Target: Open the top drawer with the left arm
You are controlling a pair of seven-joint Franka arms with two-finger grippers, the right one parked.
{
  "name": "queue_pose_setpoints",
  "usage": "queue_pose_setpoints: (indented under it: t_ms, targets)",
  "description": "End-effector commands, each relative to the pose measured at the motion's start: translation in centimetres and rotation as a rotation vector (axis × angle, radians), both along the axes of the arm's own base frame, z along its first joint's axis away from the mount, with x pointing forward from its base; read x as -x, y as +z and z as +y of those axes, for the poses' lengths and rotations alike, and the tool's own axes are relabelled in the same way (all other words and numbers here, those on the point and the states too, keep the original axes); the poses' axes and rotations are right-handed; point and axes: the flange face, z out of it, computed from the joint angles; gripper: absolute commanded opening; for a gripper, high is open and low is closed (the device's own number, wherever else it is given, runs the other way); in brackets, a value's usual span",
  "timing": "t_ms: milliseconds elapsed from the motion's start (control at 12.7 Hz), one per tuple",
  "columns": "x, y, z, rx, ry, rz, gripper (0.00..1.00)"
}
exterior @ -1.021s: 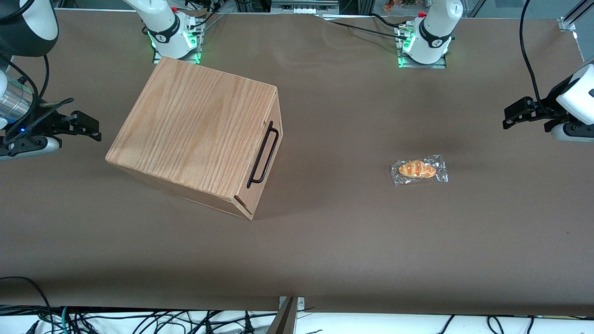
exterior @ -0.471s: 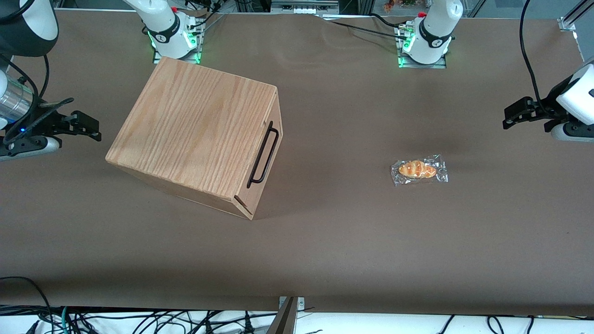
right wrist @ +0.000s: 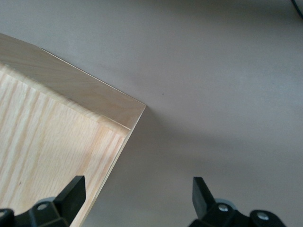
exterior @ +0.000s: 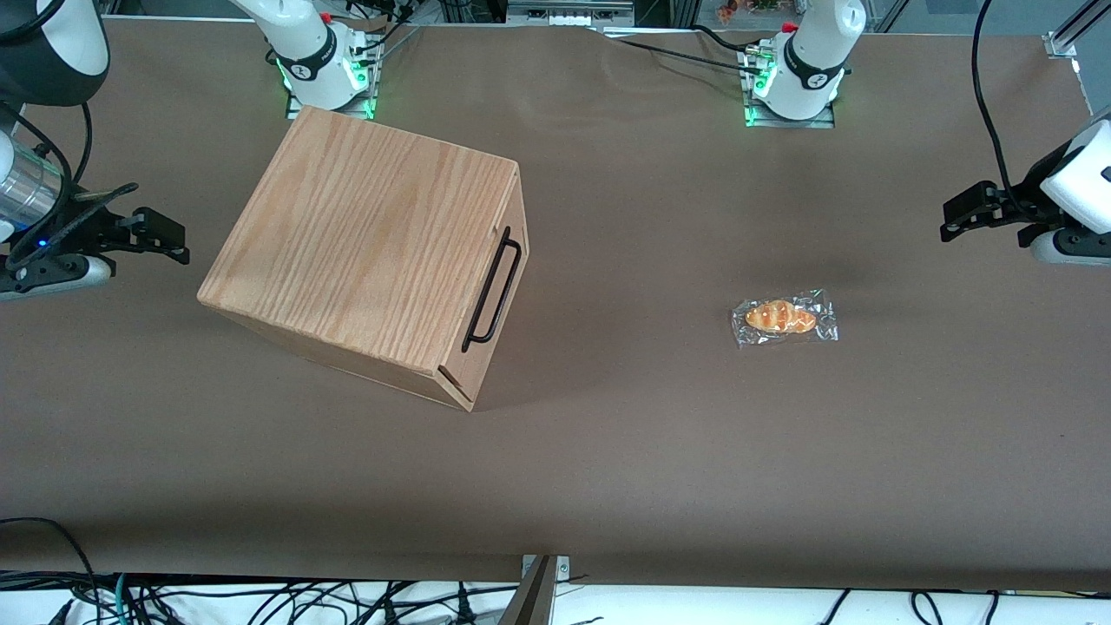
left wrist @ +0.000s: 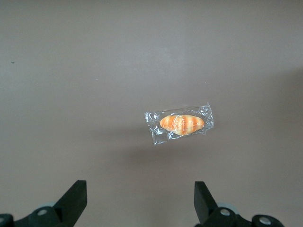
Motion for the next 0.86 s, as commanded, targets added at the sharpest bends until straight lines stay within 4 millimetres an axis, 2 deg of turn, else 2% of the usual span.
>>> queue_pose_setpoints:
  t_ms: [0,79,157,236,314,393,550,629,786]
  targets:
    - [-0.6,-1.0,-0.7,-0.027,-0.037,0.01,1.0]
    - [-1.0,-1.4,-1.2,-0.022,-0.049,0.001,1.0]
    - [-1.9,-3.5,-0.9,-0.007,-0.03,0.034,1.0]
    - [-2.2,-4.3,-0.9,0.005,-0.027,0.049,1.0]
    - [-2.3,-4.5,-1.8,0.008,-0.039,0.053,1.0]
    - [-3.0,-6.1,-2.9,0.051,-0.047,0.076,1.0]
    - [-4.6,-9.8,-9.3,0.153,-0.106,0.137,1.0]
    - [-4.8,-12.0,-13.3,0.174,-0.156,0.174,1.0]
    - [-5.7,-13.4,-19.5,0.29,-0.207,0.194,1.0]
